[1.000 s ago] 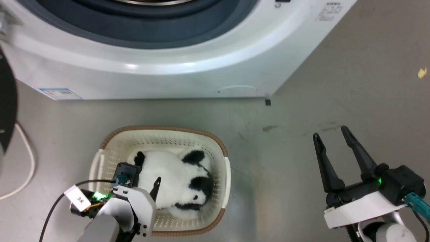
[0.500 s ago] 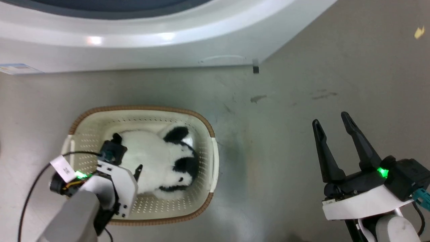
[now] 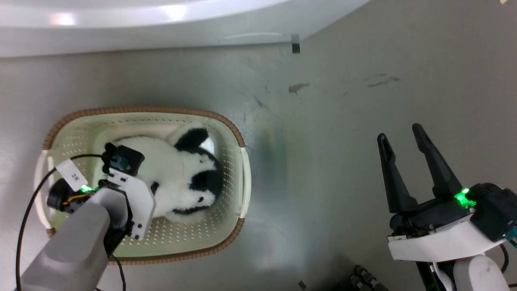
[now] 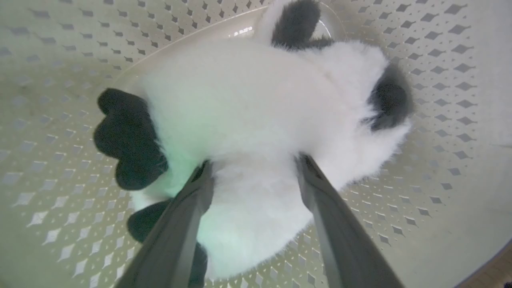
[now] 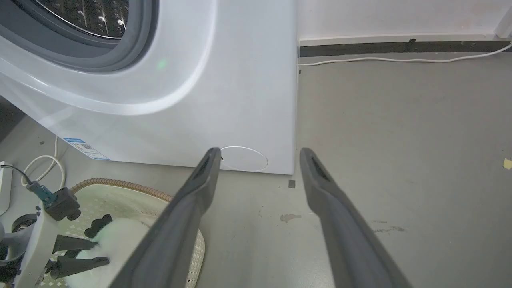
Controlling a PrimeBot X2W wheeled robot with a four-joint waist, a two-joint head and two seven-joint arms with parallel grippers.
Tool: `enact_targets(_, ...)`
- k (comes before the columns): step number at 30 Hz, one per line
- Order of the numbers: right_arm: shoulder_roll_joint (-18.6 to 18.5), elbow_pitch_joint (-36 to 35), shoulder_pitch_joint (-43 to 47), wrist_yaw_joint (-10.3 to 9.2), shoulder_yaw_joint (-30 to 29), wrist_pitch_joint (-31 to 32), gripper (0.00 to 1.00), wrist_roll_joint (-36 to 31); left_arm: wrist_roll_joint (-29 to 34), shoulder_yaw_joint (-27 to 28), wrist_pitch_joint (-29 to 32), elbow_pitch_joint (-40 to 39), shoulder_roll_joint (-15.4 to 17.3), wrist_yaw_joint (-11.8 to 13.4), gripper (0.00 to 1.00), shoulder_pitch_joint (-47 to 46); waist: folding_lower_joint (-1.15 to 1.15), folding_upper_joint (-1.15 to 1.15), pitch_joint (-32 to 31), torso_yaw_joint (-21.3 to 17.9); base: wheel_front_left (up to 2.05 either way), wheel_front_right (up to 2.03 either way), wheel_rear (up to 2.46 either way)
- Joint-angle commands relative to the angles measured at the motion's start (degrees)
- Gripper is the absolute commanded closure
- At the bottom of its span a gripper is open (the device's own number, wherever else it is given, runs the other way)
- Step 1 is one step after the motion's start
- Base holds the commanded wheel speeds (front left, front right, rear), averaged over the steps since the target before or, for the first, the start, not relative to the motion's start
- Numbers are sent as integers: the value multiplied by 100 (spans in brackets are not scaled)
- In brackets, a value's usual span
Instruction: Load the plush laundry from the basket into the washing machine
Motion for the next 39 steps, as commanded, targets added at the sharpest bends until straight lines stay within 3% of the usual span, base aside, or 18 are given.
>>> enact_targets(1,18,-55,-132,-4,17,-55,0,58,-97,-114,17,151,82,-39,0,-175,0,0,119,-56,0,0,0)
enact_targets(6,18,-101,-181,-4,30,-115,0,137,-265,-371,-55,498,157,-71,0,-437,0,0,365,-135,0,0,0)
enact_targets(7,19,-104,-199,-4,36,-127,0,153,-298,-413,-101,562,173,-77,62,-486,0,0,410,-151,0,0,0)
enact_targets(8,19,-107,-223,-4,45,-139,0,169,-336,-448,-169,626,188,-83,100,-535,0,0,454,-168,0,0,0)
enact_targets(14,20,-127,-408,-5,84,-211,0,274,-554,-697,-421,1083,267,-120,100,-752,0,0,596,-279,0,0,0)
enact_targets(21,21,-55,-445,-5,-72,-294,0,226,-821,-1051,-918,1515,98,-164,100,-823,0,0,304,-131,0,0,0)
enact_targets(30,23,98,-232,-5,-346,-398,0,-34,-1241,-1540,-1908,1820,-201,-218,100,-573,0,0,-759,317,0,0,0)
enact_targets(39,23,311,170,-5,-494,-398,0,-314,-1479,-1352,-2513,1502,-526,-157,100,99,0,0,-2215,869,0,0,0)
